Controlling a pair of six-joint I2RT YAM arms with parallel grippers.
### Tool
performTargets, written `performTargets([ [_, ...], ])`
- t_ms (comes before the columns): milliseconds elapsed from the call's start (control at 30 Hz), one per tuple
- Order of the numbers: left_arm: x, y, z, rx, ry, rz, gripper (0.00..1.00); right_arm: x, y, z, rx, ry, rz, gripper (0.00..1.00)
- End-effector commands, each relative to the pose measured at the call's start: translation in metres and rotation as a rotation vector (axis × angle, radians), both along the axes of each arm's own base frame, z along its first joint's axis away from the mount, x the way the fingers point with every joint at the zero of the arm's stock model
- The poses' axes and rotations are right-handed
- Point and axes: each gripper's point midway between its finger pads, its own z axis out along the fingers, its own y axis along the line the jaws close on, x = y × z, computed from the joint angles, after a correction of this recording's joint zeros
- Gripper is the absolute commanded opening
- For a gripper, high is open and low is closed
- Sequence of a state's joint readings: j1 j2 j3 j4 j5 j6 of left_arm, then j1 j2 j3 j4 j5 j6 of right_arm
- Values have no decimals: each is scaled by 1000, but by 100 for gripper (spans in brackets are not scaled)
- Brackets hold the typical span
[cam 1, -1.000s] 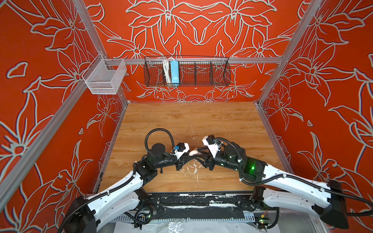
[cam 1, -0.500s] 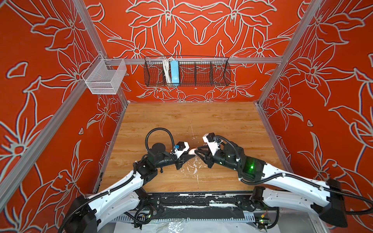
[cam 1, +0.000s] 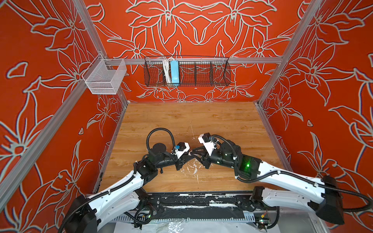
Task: Insert wireless bluetooth earbuds into charging case
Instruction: Touch the charging case, then place the charging case at the center of the table.
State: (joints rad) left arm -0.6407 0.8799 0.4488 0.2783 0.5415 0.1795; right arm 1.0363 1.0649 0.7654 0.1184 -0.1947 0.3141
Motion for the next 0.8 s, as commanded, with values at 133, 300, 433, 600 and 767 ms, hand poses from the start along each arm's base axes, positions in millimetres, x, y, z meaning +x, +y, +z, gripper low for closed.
performTargets([
  [133,1,-1,22,-49,-72,-1,0,-21,2,-45,-83,76,89,19],
  [300,15,5,16,-58,-26,67,0,-22,-17,-7,-17,-28,48,28],
  [433,50,20,-1,-94,113,203,0,-18,-50,24,34,-121,-57,40],
  [600,98,45,-46,-150,408,362,0,12,-102,22,19,-165,-358,47],
  [767,127,58,-93,-42,635,518,0,33,-130,2,-41,-156,-555,51],
])
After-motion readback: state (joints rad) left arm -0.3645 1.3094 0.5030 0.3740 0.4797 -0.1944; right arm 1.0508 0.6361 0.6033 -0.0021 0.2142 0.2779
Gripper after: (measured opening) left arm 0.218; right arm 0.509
